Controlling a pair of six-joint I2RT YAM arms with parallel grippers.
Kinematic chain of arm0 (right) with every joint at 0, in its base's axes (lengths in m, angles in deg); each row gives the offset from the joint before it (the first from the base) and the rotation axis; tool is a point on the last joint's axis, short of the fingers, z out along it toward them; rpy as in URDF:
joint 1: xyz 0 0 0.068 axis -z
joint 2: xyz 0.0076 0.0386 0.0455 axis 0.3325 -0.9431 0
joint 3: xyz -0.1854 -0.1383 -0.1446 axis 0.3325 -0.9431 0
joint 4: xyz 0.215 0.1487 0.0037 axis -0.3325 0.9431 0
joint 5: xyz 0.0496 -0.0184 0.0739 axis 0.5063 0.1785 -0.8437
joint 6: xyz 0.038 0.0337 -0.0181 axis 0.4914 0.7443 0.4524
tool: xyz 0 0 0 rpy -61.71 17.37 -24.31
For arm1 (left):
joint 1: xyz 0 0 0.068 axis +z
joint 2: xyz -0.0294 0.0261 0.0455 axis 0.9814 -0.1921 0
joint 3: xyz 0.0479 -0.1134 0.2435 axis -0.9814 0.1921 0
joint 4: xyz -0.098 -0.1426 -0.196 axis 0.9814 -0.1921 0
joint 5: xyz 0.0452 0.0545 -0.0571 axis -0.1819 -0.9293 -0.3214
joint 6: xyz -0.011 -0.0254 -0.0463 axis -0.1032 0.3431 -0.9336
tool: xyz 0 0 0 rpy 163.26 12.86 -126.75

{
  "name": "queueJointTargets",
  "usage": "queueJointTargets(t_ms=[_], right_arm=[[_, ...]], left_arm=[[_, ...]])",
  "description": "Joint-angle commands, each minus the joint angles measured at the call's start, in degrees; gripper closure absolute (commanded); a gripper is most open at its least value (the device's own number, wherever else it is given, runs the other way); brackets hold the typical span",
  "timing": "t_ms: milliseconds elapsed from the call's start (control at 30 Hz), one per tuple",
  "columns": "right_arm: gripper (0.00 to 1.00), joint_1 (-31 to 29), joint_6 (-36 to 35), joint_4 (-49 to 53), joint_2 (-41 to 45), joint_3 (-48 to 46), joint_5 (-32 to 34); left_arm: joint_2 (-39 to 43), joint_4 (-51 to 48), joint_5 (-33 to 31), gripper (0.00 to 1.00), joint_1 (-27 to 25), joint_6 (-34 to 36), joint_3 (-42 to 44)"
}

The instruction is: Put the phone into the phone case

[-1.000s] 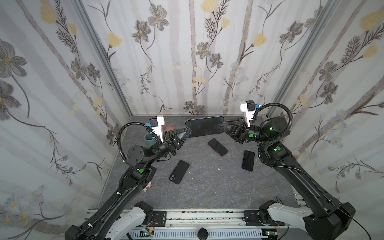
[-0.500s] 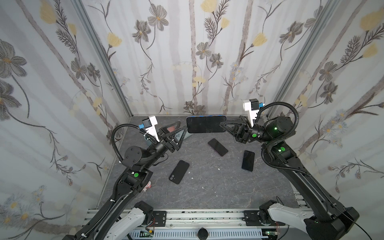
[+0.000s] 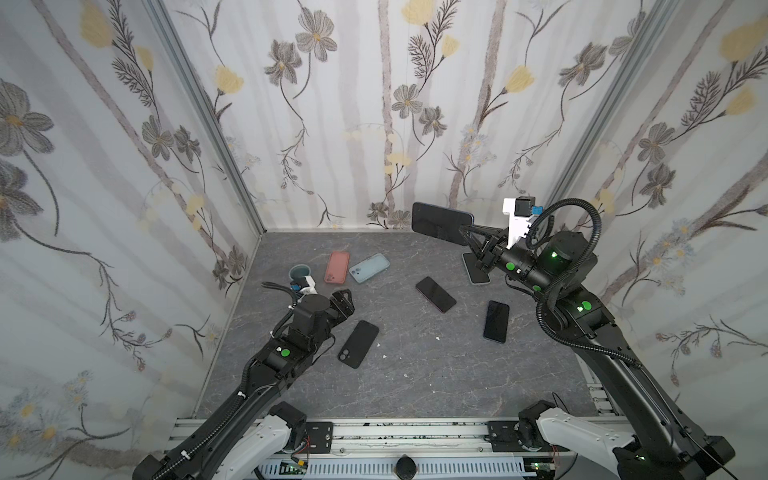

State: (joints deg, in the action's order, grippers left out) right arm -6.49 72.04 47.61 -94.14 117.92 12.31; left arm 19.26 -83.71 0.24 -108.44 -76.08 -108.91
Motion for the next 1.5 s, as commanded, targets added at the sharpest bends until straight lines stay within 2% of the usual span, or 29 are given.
queueJointTargets(t_ms=[0, 133, 267, 433, 633, 833, 1033, 1467], right_arm=[[1.0, -0.1, -2.13, -1.42, 0.47, -0.83, 3.79], [1.0, -0.07, -2.31, -1.24, 0.19, -1.14, 3.81], [1.0, -0.06, -3.19, -0.99, -0.24, -1.23, 3.89], [1.0, -0.04, -3.71, -1.23, -0.63, -1.56, 4.23], [1.0, -0.09, -4.04, -1.28, -0.6, -2.31, 4.67], [1.0, -0.1, -4.33, 0.3, -0.89, -2.13, 4.78], [1.0, -0.09, -4.86, 1.53, -0.92, -1.83, 6.01], [1.0, -0.08, -6.23, 2.88, -0.42, -1.41, 7.02]], left_arm=[[0.06, 1.2, 5.95, 0.25, 0.07, -10.78, 5.03], [-0.54, 3.28, 7.54, 0.26, 0.07, -14.24, 8.42], [-3.18, 3.98, 8.73, 0.26, 0.05, -12.98, 8.67], [-8.74, 8.69, 14.1, 0.23, -0.01, -12.33, 9.83], [-13.89, 12.38, 17.19, 0.23, -0.22, -12.15, 10.7], [-16.56, 14.03, 17.59, 0.22, -0.28, -11.86, 10.86], [-16.35, 17.97, 18.1, 0.22, -0.32, -13.54, 12.66], [-17.44, 19.98, 18.42, 0.22, -0.34, -13.79, 12.89]])
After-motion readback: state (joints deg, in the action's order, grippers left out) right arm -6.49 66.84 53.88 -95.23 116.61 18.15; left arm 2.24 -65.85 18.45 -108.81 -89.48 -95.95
